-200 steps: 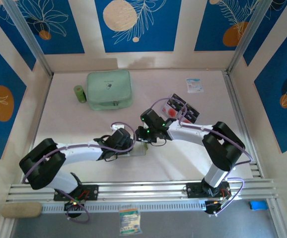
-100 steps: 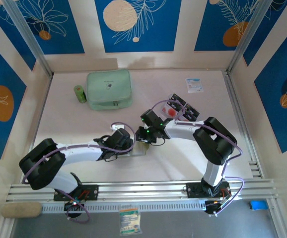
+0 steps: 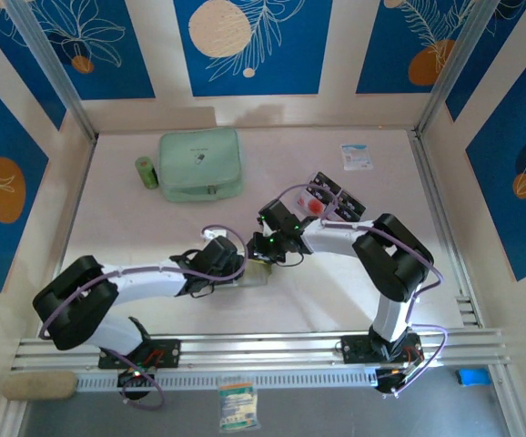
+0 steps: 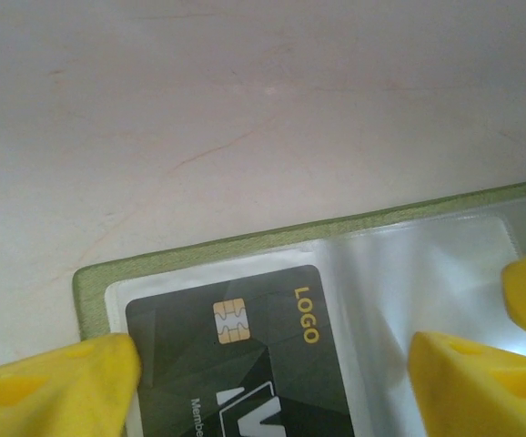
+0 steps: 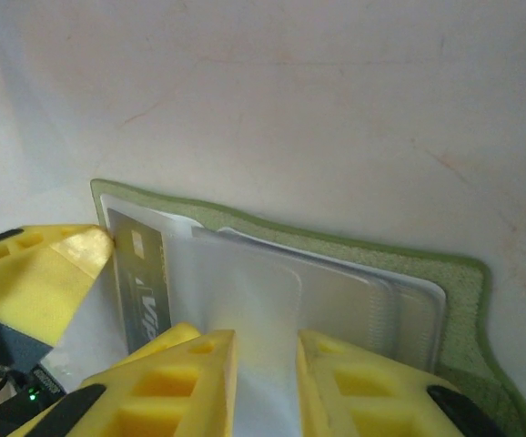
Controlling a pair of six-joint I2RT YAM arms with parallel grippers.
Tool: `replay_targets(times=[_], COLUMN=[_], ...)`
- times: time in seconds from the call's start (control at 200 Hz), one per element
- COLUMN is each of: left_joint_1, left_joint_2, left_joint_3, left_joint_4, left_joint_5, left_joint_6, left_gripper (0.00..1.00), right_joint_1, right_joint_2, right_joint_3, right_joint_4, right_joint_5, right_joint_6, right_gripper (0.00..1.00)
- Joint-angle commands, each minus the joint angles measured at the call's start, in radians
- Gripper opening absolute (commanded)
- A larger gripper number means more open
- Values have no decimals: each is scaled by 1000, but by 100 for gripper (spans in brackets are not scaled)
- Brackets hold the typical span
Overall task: Put the credit cards into the card holder
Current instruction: Flip over the card slot on the card holder.
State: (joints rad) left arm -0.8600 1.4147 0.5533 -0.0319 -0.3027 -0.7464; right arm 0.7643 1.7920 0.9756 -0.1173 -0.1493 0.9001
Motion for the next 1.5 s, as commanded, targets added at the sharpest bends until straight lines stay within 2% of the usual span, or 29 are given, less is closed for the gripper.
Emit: replay_targets(times=[0.0, 0.185, 0.33, 0.56, 0.99, 1.495], left_joint_1=[-8, 12, 51, 93, 127, 132], left_joint_2=[-68, -237, -344, -443, -564, -470], left_joint_3=[-12, -1, -18, -48, -105, -112], left_joint_4=[-14, -102, -135, -162, -197, -149], left_joint_5=[46, 16, 14, 16, 5, 61], left_joint_6=[41, 66, 61, 42, 12, 15], left_gripper=[86, 96, 98, 98, 99, 98], right_joint_1=[13, 39, 70, 116, 147, 127], right_joint_2=[-13, -58, -71, -40, 137, 207], right_joint_3=[19, 5, 13, 74, 214, 195], right_joint_4=[41, 63, 78, 78, 106, 170], right_joint_5=[-69, -91, -87, -83, -105, -115], right_joint_6=[-3, 24, 54, 80, 141, 221], right_gripper=[30, 46, 51, 52, 53, 53])
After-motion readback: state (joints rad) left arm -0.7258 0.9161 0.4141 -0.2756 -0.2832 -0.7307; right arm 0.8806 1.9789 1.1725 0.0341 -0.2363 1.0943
